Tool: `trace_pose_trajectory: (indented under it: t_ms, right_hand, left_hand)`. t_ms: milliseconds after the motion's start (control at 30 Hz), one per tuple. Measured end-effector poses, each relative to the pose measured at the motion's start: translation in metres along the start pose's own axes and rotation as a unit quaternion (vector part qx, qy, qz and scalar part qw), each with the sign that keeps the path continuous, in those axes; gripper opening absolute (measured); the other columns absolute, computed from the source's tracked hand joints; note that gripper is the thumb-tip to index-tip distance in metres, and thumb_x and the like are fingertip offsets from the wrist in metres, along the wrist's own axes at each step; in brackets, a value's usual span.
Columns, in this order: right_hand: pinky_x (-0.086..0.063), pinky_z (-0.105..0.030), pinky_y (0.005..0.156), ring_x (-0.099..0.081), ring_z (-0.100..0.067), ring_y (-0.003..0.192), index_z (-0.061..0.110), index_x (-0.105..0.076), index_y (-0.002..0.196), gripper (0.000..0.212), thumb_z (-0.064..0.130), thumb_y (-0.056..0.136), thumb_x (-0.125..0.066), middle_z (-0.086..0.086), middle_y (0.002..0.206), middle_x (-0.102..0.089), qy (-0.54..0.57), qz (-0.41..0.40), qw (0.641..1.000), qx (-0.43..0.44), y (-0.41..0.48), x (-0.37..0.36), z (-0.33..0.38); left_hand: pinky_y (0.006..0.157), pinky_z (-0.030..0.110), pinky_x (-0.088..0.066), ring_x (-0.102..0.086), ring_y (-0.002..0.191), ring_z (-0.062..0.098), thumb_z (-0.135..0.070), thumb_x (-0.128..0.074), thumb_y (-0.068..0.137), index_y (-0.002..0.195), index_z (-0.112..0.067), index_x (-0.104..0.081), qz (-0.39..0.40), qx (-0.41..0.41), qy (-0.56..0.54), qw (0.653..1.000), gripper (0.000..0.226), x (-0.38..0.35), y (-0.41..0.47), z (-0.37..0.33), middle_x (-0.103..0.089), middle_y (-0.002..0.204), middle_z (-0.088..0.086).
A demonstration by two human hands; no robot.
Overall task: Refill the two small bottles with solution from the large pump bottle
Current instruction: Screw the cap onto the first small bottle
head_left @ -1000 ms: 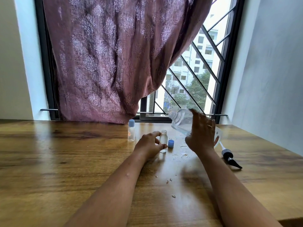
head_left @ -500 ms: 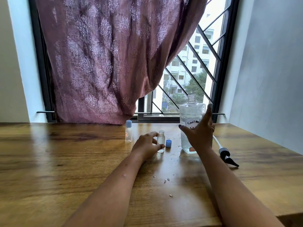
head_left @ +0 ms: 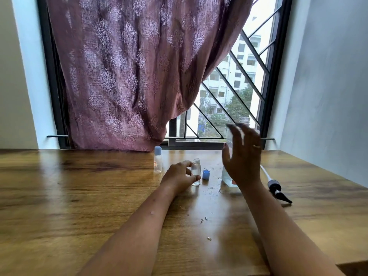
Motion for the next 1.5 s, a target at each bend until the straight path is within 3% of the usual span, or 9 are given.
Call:
trace_pose_trajectory:
  t_ms: [100,200,433,667,800,933,1200,1333,1500]
  right_hand:
    - [-0.055,-0.044,0.069,-0.063,-0.036,0.085,0.010,-0.056,0.109,0.032,0.001,0.080,-0.044,-0.013,0.103,-0.062,0.033,0.162,0.986,0.018,-0.005,-0.013,0.026]
    - [-0.050,-0.037,0.068,-0.065,-0.037,0.090,0.008,-0.054,0.101,0.028,-0.007,0.079,-0.043,-0.013,0.106,-0.059,0.016,0.374,0.927,-0.013,-0.023,-0.030,0.036]
    - [-0.041,-0.034,0.075,-0.056,-0.033,0.109,0.017,-0.053,0.118,0.032,0.006,0.092,-0.039,-0.014,0.114,-0.056,0.017,0.490,0.871,-0.033,-0.049,-0.047,0.031]
    - [-0.046,-0.034,0.071,-0.061,-0.033,0.094,0.008,-0.054,0.102,0.019,0.002,0.084,-0.053,-0.016,0.104,-0.061,0.055,0.475,0.877,-0.043,-0.043,-0.053,0.028]
    - [-0.036,-0.027,0.065,-0.057,-0.027,0.078,0.007,-0.050,0.097,0.016,0.001,0.083,-0.052,-0.009,0.092,-0.053,0.154,0.324,0.925,-0.122,-0.028,-0.042,0.018]
    - [-0.040,-0.025,0.070,-0.058,-0.021,0.081,0.013,-0.060,0.105,0.022,0.005,0.084,-0.058,-0.008,0.097,-0.061,0.241,0.226,0.932,-0.148,-0.021,-0.041,0.017]
    - [-0.053,-0.035,0.070,-0.063,-0.020,0.084,0.008,-0.049,0.096,0.019,0.017,0.086,-0.063,-0.006,0.087,-0.064,0.350,0.198,0.895,-0.192,-0.024,-0.046,0.032]
    - [-0.042,-0.003,0.061,-0.062,-0.015,0.076,0.008,-0.052,0.097,0.019,0.014,0.085,-0.066,-0.006,0.087,-0.066,0.360,0.240,0.875,-0.217,-0.026,-0.049,0.033]
    - [-0.039,0.000,0.056,-0.060,-0.008,0.073,0.010,-0.055,0.097,0.020,0.012,0.082,-0.068,0.001,0.085,-0.063,0.358,0.264,0.868,-0.221,-0.026,-0.049,0.035]
  left_hand:
    - [0.084,0.027,-0.048,-0.062,0.097,0.017,-0.033,-0.071,0.079,0.114,-0.021,-0.059,-0.003,0.004,0.002,1.000,0.039,0.000,0.001,0.001,-0.068,0.108,0.004]
    - [0.084,0.027,-0.046,-0.062,0.098,0.017,-0.033,-0.071,0.079,0.113,-0.020,-0.059,-0.007,0.009,0.003,1.000,0.038,0.000,0.002,0.002,-0.068,0.107,0.002]
    - [0.083,0.026,-0.046,-0.064,0.098,0.018,-0.031,-0.072,0.078,0.107,-0.019,-0.061,-0.009,0.009,0.010,1.000,0.033,0.000,0.002,0.001,-0.069,0.105,0.004]
    - [0.082,0.025,-0.046,-0.063,0.096,0.018,-0.032,-0.071,0.079,0.108,-0.019,-0.060,-0.006,0.005,0.009,1.000,0.034,0.000,0.002,0.001,-0.068,0.104,0.003]
    - [0.084,0.028,-0.048,-0.063,0.094,0.018,-0.032,-0.071,0.079,0.109,-0.019,-0.060,-0.006,0.002,0.012,1.000,0.034,0.000,0.002,0.001,-0.067,0.102,0.002]
    - [0.084,0.027,-0.048,-0.062,0.093,0.017,-0.031,-0.071,0.080,0.111,-0.018,-0.059,-0.003,0.000,0.011,1.000,0.036,0.000,0.001,0.000,-0.067,0.106,0.004]
    - [0.081,0.025,-0.045,-0.057,0.091,0.013,-0.033,-0.068,0.081,0.114,-0.019,-0.057,0.011,0.007,0.003,1.000,0.037,0.001,0.001,0.000,-0.065,0.110,0.002]
    - [0.081,0.026,-0.045,-0.059,0.092,0.014,-0.034,-0.067,0.081,0.112,-0.020,-0.057,0.017,0.009,-0.001,1.000,0.035,0.000,0.002,0.001,-0.065,0.108,0.002]
    - [0.083,0.027,-0.046,-0.059,0.093,0.014,-0.035,-0.067,0.081,0.112,-0.022,-0.057,0.018,0.013,-0.003,1.000,0.035,0.000,0.003,0.001,-0.065,0.107,0.001]
Point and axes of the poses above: each hand's wrist, its own y-axis towards the middle knuckle, its own x-axis out of the back of the hand, z = x × y, the point moved 3 cm from there along y, towards the middle knuckle
